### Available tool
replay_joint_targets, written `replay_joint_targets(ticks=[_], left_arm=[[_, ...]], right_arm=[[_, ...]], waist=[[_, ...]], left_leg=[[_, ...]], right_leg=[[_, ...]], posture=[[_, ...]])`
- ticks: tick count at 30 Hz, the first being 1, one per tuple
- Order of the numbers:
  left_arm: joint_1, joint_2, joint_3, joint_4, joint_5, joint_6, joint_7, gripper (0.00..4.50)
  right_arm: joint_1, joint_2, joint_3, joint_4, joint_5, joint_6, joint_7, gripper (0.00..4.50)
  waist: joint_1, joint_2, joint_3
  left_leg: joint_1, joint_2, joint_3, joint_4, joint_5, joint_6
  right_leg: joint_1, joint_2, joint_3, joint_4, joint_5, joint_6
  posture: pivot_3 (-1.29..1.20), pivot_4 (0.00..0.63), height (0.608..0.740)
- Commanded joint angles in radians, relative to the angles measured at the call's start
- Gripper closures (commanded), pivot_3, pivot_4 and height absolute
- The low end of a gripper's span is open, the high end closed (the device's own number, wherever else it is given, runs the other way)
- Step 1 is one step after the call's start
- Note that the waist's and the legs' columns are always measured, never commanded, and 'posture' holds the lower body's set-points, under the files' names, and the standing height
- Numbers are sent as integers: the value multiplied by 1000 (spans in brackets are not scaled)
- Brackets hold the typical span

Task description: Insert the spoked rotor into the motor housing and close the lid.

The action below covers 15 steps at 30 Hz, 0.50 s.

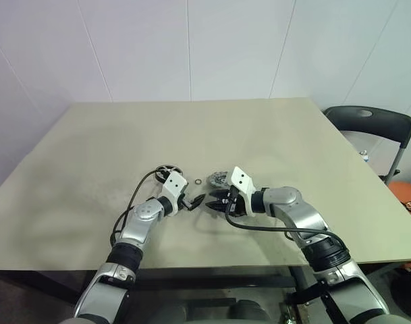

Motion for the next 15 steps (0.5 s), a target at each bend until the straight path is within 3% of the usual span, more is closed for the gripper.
replay_joint_targets(ticks=[1, 15], left_arm=[[-54, -18, 24, 91, 5, 6, 42, 0], [-227, -62, 44, 370, 9, -23, 1, 0]], right_arm=[[-13, 7, -22, -41, 15, -14, -10, 2770], [-6, 22, -24, -39, 15, -26, -45, 2770]], waist=[[0, 0, 0], [0, 0, 0]], left_leg=[[0, 0, 0, 0, 0, 0], [0, 0, -1, 3, 0, 0]], right_leg=[[0, 0, 0, 0, 0, 0], [2, 1, -2, 0, 1, 2]], posture=[[0, 0, 740], [0, 0, 740]])
